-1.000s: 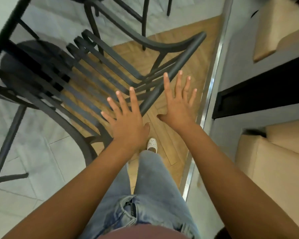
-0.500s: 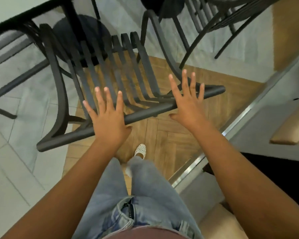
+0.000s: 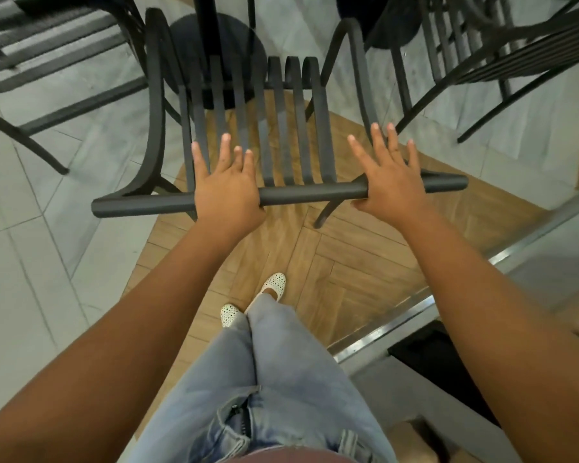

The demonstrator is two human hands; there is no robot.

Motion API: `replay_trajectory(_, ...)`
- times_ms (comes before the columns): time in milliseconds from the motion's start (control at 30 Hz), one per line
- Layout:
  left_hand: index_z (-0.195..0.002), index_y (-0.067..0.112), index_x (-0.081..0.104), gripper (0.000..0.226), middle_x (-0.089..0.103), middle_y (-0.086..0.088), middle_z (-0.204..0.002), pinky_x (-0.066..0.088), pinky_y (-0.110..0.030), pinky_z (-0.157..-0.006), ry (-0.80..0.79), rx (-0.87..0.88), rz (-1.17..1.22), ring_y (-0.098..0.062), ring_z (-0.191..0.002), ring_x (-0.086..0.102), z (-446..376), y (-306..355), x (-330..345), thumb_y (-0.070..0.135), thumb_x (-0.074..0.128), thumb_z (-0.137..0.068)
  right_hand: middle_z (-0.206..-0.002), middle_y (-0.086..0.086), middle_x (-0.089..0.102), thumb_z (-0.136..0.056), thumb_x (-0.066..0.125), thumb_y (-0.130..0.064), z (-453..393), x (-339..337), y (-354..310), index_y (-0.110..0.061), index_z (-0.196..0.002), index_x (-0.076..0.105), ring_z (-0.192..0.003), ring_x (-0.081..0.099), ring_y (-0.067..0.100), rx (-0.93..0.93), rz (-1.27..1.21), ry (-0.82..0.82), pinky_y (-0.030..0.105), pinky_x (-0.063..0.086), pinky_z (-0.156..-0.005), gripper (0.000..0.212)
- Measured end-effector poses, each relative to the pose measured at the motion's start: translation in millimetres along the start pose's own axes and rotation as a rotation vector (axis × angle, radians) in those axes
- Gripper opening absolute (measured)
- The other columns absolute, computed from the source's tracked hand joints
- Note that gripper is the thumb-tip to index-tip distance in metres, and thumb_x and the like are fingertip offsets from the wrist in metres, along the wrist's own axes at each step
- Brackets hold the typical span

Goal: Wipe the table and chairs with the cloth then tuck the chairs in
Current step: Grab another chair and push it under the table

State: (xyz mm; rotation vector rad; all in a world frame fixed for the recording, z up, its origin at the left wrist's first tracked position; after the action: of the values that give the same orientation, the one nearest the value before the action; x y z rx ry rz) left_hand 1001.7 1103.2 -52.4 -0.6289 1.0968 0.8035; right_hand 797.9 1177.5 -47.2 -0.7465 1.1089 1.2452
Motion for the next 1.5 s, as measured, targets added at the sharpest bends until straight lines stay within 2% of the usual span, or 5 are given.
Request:
replay_trajectory(133,-0.146,0.009,0.022,0.07,0.037,-0.01,-0.144,0.022,-0.046,-0.111,-0.112,-0.028,0.097,-0.026,-0.139,0.025,-4,-2,9,0.03,0.053,-0.087,-0.159,0.01,0.003,-0.08,0.069,-0.04,-2,3,2,-0.029,-0.151,0.001,-0.146,-0.002,0.027,-0.008,-0.022,0.002,0.05,0.004,-0.116,0.099)
replay_trajectory(200,-0.129,0.01,0.044,0.046,0.057,-0.008,-0.108,0.042,-0.041,-0.088,-0.118,-0.051,0.122,-0.028,-0.105,0.052,-3,-4,4,0.025,0.054,-0.086,-0.158,0.009,0.012,-0.084,0.066,-0.039,-4,7,2,-0.028,-0.151,0.007,-0.146,0.006,0.025,-0.024,-0.028,-0.038,0.05,0.012,-0.117,0.09)
replay_trajectory(367,-0.084,0.014,0.052,0.007,0.044,-0.002,-0.064,0.039,-0.031,-0.062,-0.133,-0.053,0.102,-0.017,-0.055,0.042,-2,-6,0,0.02,0.055,-0.085,-0.13,0.004,0.055,-0.089,0.057,-0.027,-5,10,4,-0.03,-0.135,0.047,-0.119,0.052,0.028,-0.03,-0.041,-0.087,0.045,0.044,-0.095,0.048)
replay_trajectory(567,-0.085,0.015,0.054,0.004,0.046,-0.002,-0.064,0.039,-0.031,-0.06,-0.128,-0.007,0.104,-0.018,-0.056,0.045,-7,-3,3,0.018,0.056,-0.083,-0.077,-0.003,0.053,-0.089,0.052,-0.024,-4,3,3,-0.027,-0.105,0.063,-0.073,0.051,0.02,-0.049,0.013,-0.122,0.032,0.04,-0.065,0.019)
replay_trajectory(1500,-0.081,0.018,0.047,0.012,0.039,0.002,-0.064,0.041,-0.032,-0.069,-0.186,-0.295,0.311,-0.021,-0.072,0.048,-65,175,-28,0.025,0.055,-0.086,-0.097,0.004,0.067,-0.088,0.051,-0.025,-74,2,190,-0.035,-0.119,0.061,-0.089,0.063,0.027,-0.359,0.129,-0.159,0.037,0.048,-0.075,0.034)
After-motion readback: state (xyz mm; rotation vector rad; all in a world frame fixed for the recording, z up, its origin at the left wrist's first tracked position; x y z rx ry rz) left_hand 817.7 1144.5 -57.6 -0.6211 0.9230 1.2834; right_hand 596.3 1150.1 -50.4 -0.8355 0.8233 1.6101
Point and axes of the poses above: each hand's wrist, its own z-axis away from the middle knuckle, its own x-axis out of the palm, y = z × x, the point moved 8 cm from there along -z, towards the middle knuckle
